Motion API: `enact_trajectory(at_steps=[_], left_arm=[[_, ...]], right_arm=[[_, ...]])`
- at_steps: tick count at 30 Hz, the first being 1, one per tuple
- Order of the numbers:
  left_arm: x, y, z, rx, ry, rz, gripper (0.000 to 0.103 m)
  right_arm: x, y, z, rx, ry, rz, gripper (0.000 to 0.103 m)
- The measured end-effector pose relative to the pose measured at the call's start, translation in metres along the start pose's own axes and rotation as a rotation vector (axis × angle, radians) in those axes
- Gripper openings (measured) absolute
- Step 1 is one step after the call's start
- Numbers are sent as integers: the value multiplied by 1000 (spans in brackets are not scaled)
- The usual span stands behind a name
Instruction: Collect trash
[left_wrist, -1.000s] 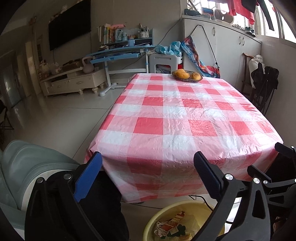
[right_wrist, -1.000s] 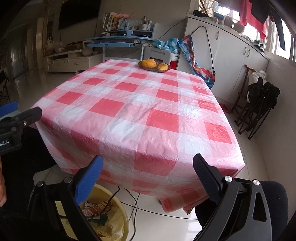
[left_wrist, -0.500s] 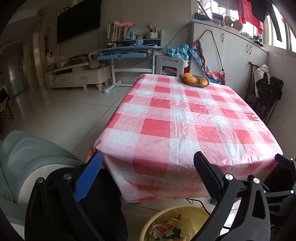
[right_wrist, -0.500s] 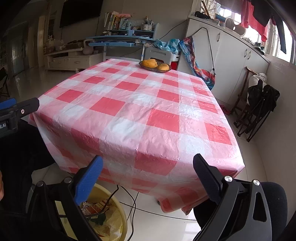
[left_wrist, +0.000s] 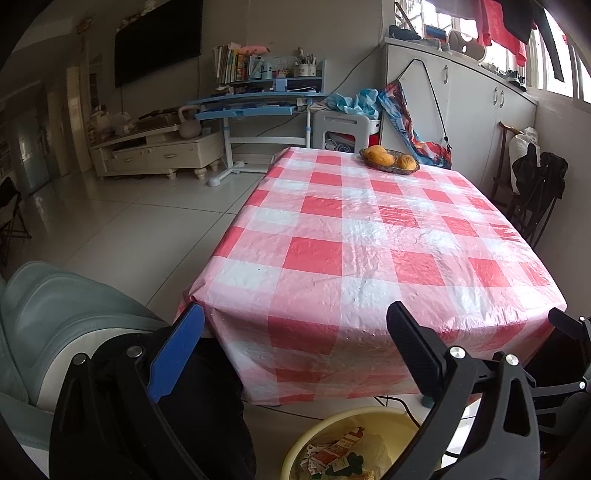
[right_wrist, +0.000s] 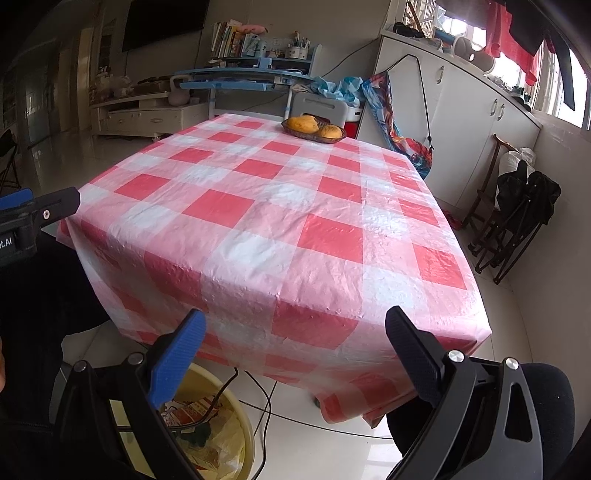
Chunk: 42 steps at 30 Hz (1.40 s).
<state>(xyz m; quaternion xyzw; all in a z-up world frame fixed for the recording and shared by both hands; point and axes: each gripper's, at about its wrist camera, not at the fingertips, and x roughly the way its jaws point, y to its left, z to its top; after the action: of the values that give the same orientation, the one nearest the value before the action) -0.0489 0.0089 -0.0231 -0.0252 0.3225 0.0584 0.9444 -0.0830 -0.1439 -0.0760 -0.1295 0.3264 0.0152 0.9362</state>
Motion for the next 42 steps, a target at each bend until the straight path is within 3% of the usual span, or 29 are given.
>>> enact_trajectory(at_steps=[14, 42], left_arm=[[-1, 3, 3, -8, -3, 7, 96], [-1, 2, 2, 1, 0, 15, 96]], right_arm=[[1, 5, 1, -17, -9, 1, 94], [-19, 3, 8, 1, -133, 9, 94]])
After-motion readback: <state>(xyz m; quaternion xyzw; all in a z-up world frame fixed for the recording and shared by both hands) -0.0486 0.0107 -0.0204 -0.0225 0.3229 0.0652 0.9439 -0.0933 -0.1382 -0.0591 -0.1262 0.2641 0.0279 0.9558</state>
